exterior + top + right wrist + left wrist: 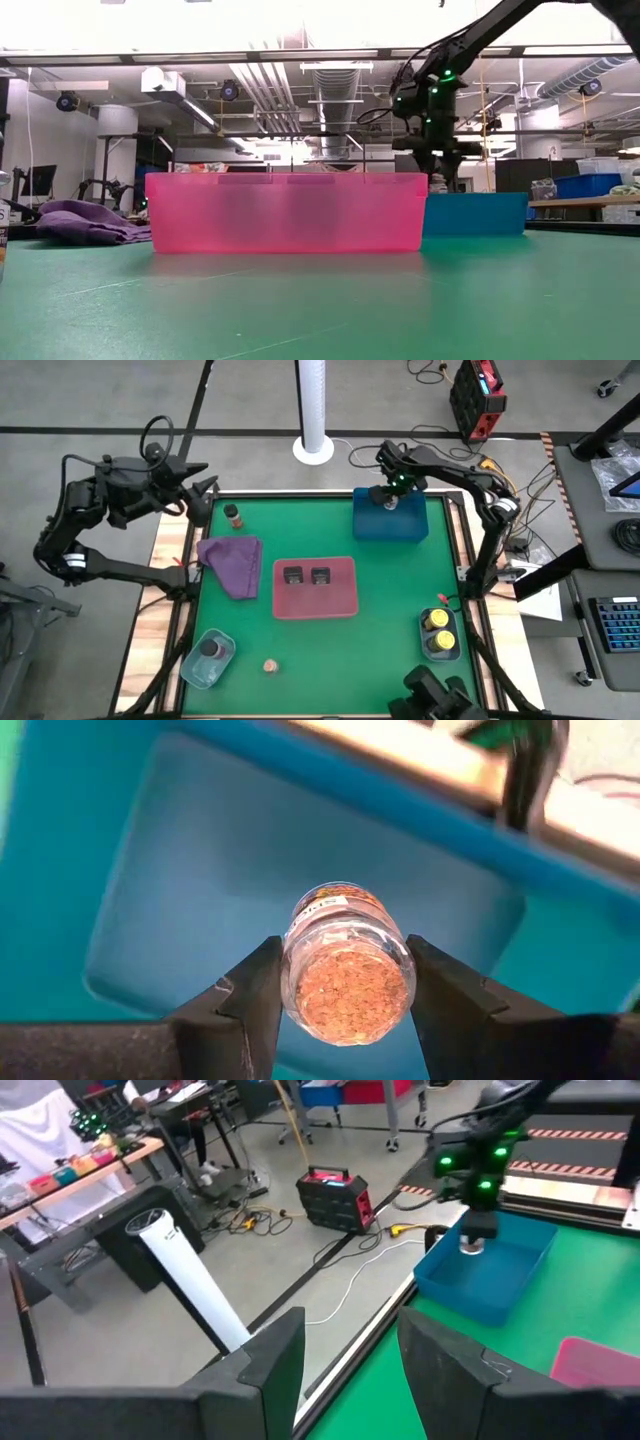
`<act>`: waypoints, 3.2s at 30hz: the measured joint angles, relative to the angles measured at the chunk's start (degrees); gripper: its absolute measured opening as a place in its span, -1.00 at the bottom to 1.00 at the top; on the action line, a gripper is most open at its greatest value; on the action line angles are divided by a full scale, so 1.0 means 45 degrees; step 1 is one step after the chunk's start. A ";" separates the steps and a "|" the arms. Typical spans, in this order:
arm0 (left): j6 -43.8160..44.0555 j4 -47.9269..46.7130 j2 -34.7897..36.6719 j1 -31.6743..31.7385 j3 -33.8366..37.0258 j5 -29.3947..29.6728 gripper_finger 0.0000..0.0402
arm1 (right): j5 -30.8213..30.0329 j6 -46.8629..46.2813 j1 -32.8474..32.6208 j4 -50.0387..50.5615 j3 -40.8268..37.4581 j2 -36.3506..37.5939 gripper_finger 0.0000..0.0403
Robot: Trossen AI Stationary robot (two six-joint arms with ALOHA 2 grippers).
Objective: Sort spices by type
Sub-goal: Put the right brown seasoning bottle into the blue bin, then put the black seasoning bottle into the light blue bin
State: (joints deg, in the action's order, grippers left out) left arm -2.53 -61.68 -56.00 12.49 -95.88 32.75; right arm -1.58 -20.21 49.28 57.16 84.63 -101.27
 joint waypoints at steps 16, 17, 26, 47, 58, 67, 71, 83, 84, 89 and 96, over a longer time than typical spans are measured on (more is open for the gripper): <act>0.0054 0.0707 -0.0743 0.0000 0.0000 0.0292 -0.27 | -0.0017 -0.1211 0.0673 -0.2223 -0.4112 0.2273 -0.16; 0.0054 0.0709 -0.0799 0.0000 0.0000 0.0292 -0.27 | -0.0010 -0.1214 0.0670 -0.2221 -0.4090 0.2130 -0.16; 0.0653 0.0788 -0.1149 0.0000 0.0000 0.0282 -0.27 | 0.0010 -0.0976 0.0665 -0.2424 -0.4063 0.1665 -0.16; 0.1025 0.0843 -0.1657 0.0000 0.0000 0.0268 -0.27 | -0.0003 -0.0340 0.0665 -0.2327 -0.4078 0.1806 -0.07; 0.1098 0.0849 -0.1657 0.0000 0.0000 0.0268 -0.27 | -0.0090 -0.0360 0.0670 -0.2118 -0.4073 0.2670 -0.06; 0.1059 0.0848 -0.1657 0.0000 0.0000 0.0263 -0.27 | -0.0158 -0.0374 0.0665 -0.2423 -0.4073 0.2208 -0.05; 0.1062 0.0848 -0.1657 0.0000 0.0000 0.0268 -0.27 | -0.0350 -0.0408 0.0665 -0.2466 -0.4073 0.2039 0.04; 0.1659 0.0843 -0.1665 0.0000 0.0000 0.0258 -0.27 | -0.0334 -0.0520 0.0249 -0.1774 -0.3491 0.3736 0.29; 0.1751 0.0848 -0.1694 0.0000 0.0000 0.0258 -0.27 | -0.0317 -0.0518 0.0092 -0.2009 -0.3454 0.4087 0.30; 0.1882 0.0848 -0.2004 0.0000 0.0000 0.0258 -0.27 | -0.0325 -0.0851 -0.0882 -0.3408 -0.3451 0.5695 0.33; 0.2146 0.0838 -0.2763 0.0000 0.0000 0.0060 -0.27 | -0.0330 -0.0467 -0.2000 -0.4781 -0.3451 0.6980 0.25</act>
State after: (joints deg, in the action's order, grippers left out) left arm 7.13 -57.91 -68.44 12.49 -95.88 33.02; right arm -3.07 -22.31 40.27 35.64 69.10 -69.86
